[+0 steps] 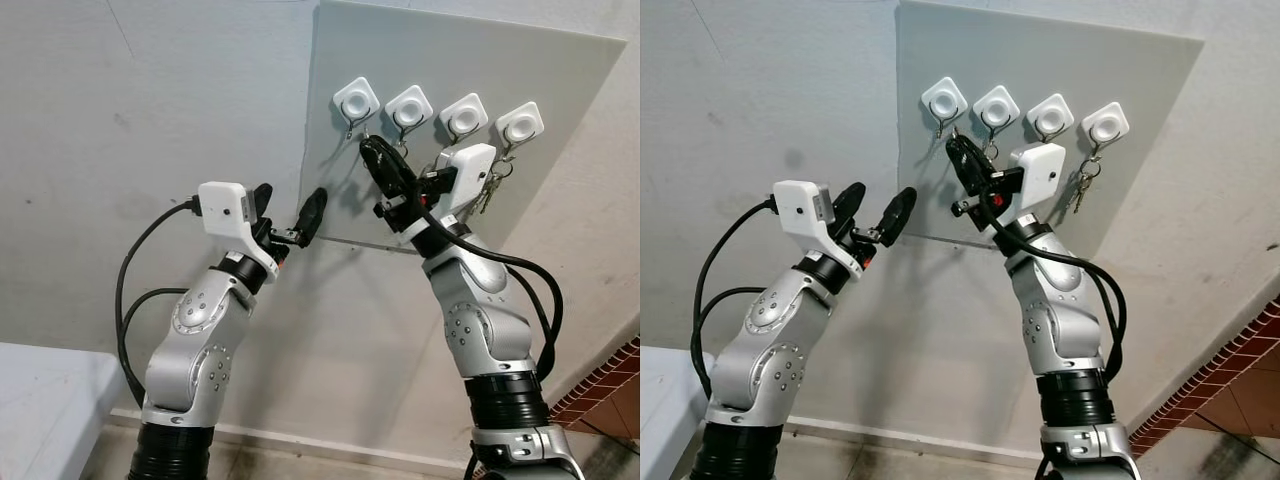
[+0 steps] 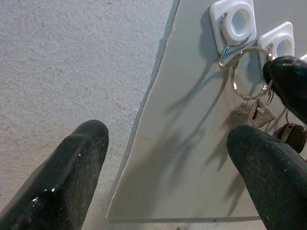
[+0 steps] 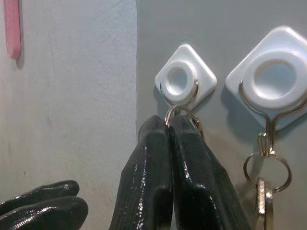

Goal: Hang keys on a hook

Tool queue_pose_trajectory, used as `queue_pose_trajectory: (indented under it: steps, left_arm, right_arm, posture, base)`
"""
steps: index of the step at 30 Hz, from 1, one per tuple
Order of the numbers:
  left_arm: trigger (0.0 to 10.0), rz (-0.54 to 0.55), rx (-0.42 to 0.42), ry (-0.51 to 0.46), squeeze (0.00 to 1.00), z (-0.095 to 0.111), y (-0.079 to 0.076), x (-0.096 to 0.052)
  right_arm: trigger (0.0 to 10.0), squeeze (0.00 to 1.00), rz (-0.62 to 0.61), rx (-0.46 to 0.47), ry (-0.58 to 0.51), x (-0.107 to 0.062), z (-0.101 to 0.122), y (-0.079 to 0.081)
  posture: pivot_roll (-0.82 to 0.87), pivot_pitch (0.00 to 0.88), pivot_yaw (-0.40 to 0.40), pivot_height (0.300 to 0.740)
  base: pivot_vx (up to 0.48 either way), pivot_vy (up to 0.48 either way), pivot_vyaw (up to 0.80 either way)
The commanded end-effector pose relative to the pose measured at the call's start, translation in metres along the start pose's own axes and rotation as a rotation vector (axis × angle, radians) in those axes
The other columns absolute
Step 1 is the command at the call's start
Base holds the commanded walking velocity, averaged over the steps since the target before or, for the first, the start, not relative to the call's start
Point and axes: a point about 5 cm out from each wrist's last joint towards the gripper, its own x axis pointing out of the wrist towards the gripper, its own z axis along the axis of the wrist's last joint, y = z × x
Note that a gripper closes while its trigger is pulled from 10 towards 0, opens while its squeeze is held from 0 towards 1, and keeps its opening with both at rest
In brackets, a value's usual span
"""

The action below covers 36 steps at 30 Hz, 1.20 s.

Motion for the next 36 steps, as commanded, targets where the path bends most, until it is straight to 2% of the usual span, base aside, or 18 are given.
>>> queue_pose_trajectory:
  steps: [1,18,36]
  left_arm:
    - [10.0,-0.011,0.003,-0.012,0.00,0.005,-0.004,0.002]
    - [10.0,-0.002,-0.015,-0.012,0.00,0.006,-0.003,0.002]
    - [10.0,0.011,-0.035,-0.017,0.00,0.007,-0.002,0.001]
  right_arm:
    - [10.0,0.00,0.031,-0.009,-0.029,0.006,0.007,0.002]
    - [10.0,0.00,0.087,-0.023,-0.018,0.008,0.008,0.008]
    - [10.0,0.00,0.151,-0.106,-0.015,0.015,0.013,0.015]
  posture:
    - [0.06,0.000,-0.074,0.740]
    - [0.06,0.000,-0.079,0.740]
    - [0.07,0.000,-0.083,0.740]
  base:
    - [0.000,0.000,0.00]
    - [0.000,0.000,0.00]
    - [0.000,0.000,0.00]
